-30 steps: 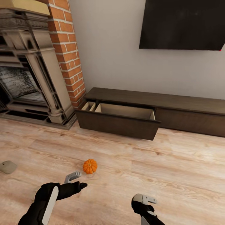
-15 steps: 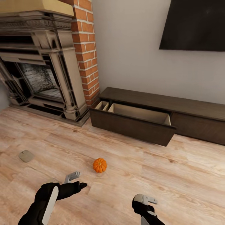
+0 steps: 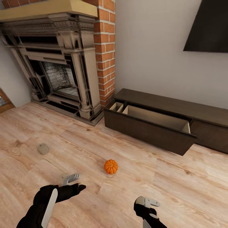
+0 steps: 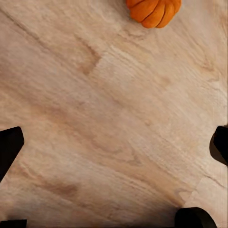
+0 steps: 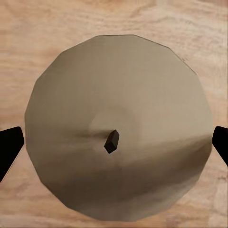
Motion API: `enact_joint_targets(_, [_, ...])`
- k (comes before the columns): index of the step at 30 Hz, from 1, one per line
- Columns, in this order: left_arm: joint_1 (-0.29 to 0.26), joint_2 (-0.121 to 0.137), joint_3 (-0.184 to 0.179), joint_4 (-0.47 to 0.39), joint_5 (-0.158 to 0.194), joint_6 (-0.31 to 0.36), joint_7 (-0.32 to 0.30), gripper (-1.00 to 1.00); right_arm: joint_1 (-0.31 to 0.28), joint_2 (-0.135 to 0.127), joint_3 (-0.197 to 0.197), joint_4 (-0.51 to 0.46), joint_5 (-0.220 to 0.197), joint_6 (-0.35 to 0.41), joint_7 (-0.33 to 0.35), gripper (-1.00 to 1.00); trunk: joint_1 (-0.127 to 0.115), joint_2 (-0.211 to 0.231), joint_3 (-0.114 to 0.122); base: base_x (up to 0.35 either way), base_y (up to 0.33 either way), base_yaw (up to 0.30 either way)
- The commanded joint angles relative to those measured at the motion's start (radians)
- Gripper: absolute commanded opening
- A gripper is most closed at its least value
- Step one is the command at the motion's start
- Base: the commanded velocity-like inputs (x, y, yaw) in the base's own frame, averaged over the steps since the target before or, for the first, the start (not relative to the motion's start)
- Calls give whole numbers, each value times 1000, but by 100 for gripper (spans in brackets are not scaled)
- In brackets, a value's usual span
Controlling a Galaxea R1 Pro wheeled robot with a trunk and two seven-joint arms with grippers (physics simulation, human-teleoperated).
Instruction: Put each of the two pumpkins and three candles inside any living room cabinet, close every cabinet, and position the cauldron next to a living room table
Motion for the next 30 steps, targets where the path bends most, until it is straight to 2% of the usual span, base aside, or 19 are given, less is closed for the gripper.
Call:
enact_joint_targets(1, [0,9,6,-2,-2,-1,45,100,3,0,1,-2,1,0,0,-100,0,0,0,0,0,279])
enact_joint_targets(5, [0,27,23,-8,-2,-25,256,100,5,5,2,-55,1,0,1,-100,0,0,0,0,0,279])
enact_joint_targets(6, [0,29,34,-8,1,-48,313,100,6,7,8,-121,2,7,1,-100,0,0,0,0,0,279])
enact_joint_targets(7, [0,30,36,-8,2,-54,325,100,8,7,15,-148,2,10,1,-100,0,0,0,0,0,279])
enact_joint_targets(8, [0,30,40,-8,5,-67,348,100,23,7,50,-240,3,27,0,-100,0,0,-1,0,0,261])
enact_joint_targets(10, [0,30,40,-6,6,-75,362,100,61,0,113,-363,-1,88,-7,-100,0,0,-2,0,0,193])
enact_joint_targets(13, [0,30,37,-2,6,-79,368,100,87,-5,147,-462,-7,192,-12,-100,0,0,-3,0,0,69])
enact_joint_targets(17, [0,27,34,-1,6,-82,357,100,93,-4,156,-496,-2,241,-16,-100,0,0,-3,0,0,15])
enact_joint_targets(26, [0,25,30,2,6,-100,343,100,99,-15,159,-512,2,240,-26,-100,0,0,-3,76,31,1])
enact_joint_targets(30, [0,23,30,2,6,-104,344,100,99,-16,159,-560,-1,249,-38,-100,0,0,-3,24,8,0])
